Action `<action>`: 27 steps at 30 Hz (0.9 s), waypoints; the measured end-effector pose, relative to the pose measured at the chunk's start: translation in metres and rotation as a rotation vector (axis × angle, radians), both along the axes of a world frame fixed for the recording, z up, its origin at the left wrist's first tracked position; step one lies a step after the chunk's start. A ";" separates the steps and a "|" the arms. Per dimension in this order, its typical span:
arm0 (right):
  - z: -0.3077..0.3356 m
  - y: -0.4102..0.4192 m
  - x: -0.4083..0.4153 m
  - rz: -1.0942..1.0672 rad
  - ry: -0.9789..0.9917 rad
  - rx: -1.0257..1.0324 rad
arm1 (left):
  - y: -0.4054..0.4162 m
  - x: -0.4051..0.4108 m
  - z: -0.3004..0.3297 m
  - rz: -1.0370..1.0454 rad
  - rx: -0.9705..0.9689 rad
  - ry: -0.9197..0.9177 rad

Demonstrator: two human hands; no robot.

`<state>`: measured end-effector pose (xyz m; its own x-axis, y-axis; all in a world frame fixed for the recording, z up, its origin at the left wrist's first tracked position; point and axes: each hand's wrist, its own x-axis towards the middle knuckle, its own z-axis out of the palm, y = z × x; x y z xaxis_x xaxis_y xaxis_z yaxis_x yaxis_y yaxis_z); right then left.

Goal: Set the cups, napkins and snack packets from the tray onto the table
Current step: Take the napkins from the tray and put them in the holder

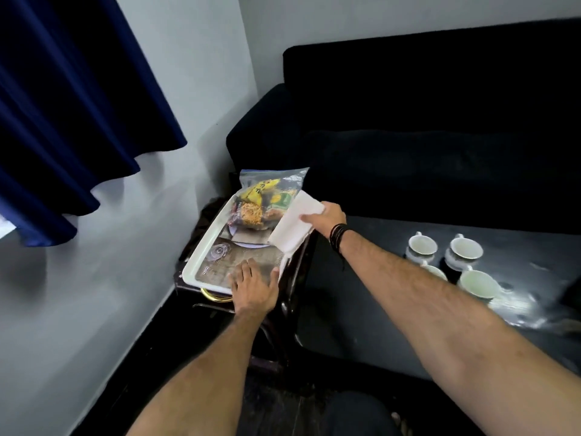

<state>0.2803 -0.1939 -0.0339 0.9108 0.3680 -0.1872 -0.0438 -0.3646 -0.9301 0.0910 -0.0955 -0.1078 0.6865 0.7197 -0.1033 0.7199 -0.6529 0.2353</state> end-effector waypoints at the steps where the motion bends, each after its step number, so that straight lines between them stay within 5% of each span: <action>1: 0.009 -0.017 0.007 -0.047 0.007 0.047 | -0.011 0.008 0.005 -0.037 0.016 -0.032; 14: 0.058 -0.317 0.034 -0.392 0.029 0.184 | -0.248 0.092 0.025 -0.626 0.007 -0.218; 22: -0.003 -0.453 0.021 -0.560 -0.017 -0.020 | -0.395 0.080 -0.018 -1.067 -0.009 -0.242; 27: -0.057 -0.480 0.019 -0.542 -0.018 -0.148 | -0.428 0.092 -0.052 -1.122 0.006 -0.098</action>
